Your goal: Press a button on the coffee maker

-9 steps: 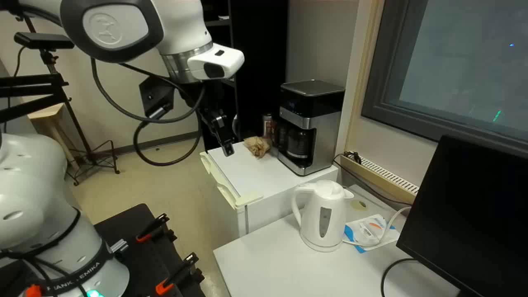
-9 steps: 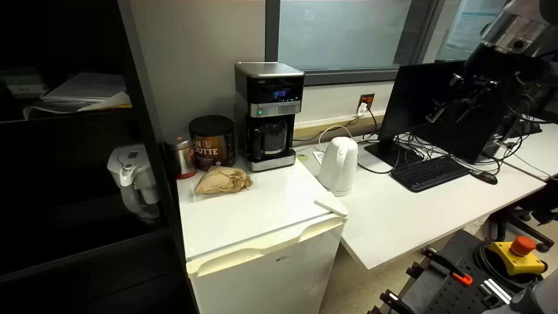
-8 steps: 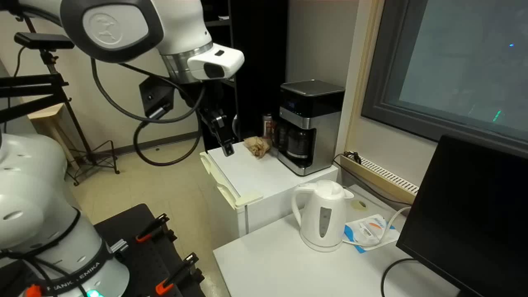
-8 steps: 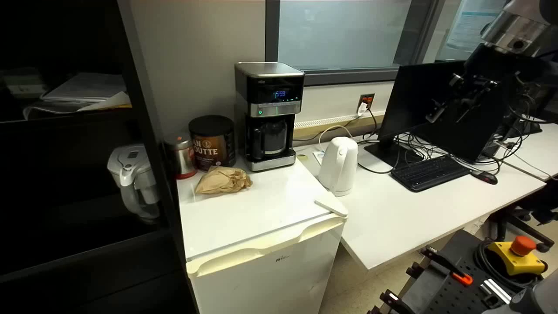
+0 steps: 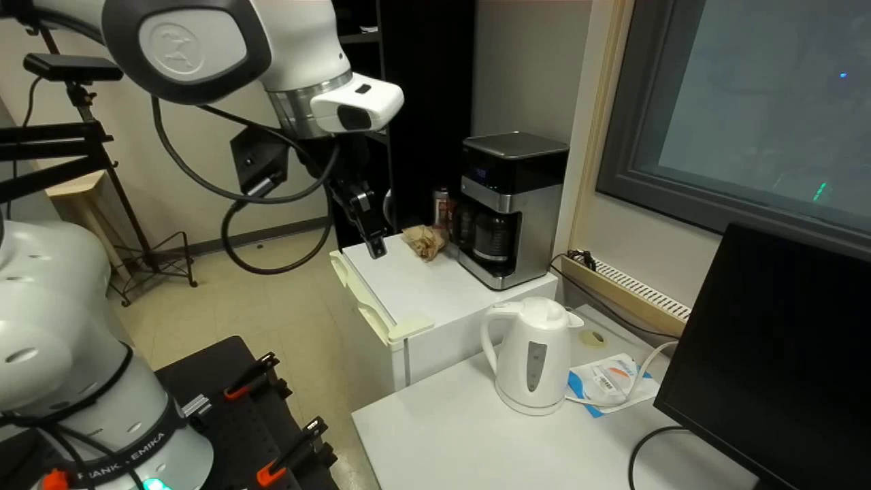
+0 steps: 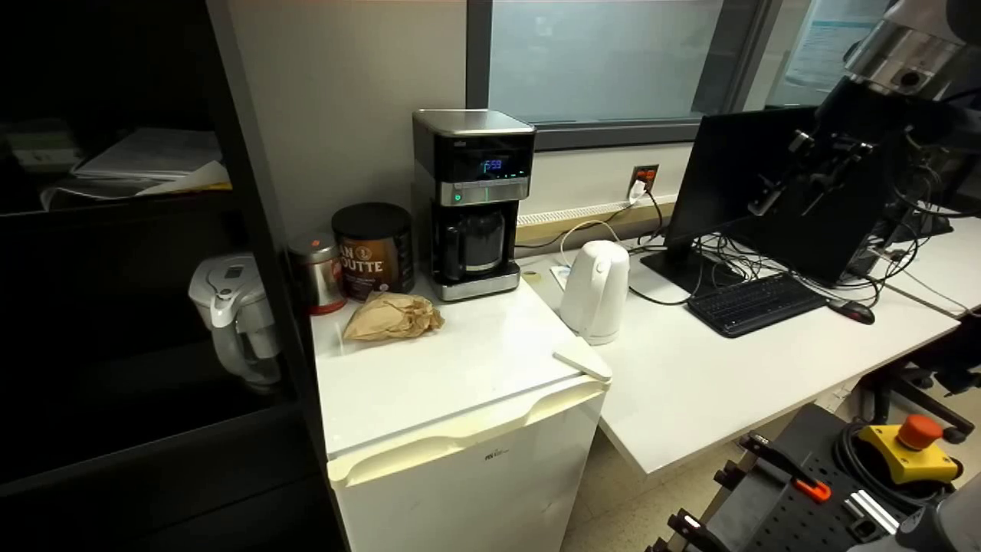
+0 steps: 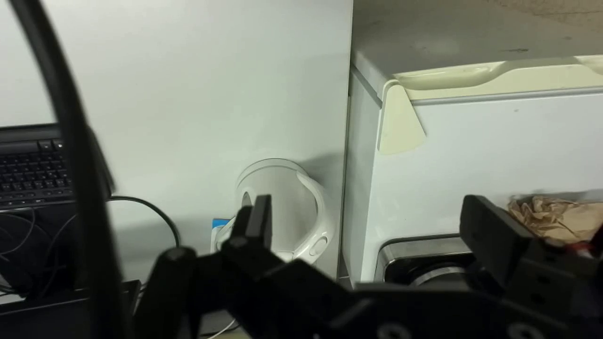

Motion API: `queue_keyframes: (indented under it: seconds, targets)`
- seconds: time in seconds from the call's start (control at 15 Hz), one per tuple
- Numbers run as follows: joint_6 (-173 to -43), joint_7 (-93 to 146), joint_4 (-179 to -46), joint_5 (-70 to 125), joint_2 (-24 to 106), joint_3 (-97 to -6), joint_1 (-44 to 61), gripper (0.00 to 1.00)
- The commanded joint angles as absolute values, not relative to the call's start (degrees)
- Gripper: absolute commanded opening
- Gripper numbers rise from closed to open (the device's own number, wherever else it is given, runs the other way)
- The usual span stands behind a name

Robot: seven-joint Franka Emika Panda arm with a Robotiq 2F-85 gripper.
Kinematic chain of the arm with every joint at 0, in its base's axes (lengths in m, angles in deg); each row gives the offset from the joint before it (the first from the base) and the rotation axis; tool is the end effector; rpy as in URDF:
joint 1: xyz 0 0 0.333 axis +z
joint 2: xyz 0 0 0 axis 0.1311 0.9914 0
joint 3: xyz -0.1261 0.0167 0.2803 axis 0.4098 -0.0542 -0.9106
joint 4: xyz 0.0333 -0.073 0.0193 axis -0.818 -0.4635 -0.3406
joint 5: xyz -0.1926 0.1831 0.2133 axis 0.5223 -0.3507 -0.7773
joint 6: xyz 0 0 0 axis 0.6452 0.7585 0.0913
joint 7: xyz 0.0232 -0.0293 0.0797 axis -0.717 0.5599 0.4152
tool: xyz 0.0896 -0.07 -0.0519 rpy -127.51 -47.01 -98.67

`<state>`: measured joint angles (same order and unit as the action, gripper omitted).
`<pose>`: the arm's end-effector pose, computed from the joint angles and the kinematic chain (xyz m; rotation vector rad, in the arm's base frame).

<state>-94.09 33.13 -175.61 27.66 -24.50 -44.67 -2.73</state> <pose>0.2594 -0.1064 0.4759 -3.0453 0.3907 -0.3800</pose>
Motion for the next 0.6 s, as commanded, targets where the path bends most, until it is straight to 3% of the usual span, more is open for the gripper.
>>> queue_keyframes:
  seconds: [0.0,0.53]
  targets:
    - [-94.6,36.1,-172.4,27.6,-18.4,-44.3,-1.2,1.00]
    - [-92.1,46.3,-158.5,29.6,2.5,-45.0,2.8,1.00]
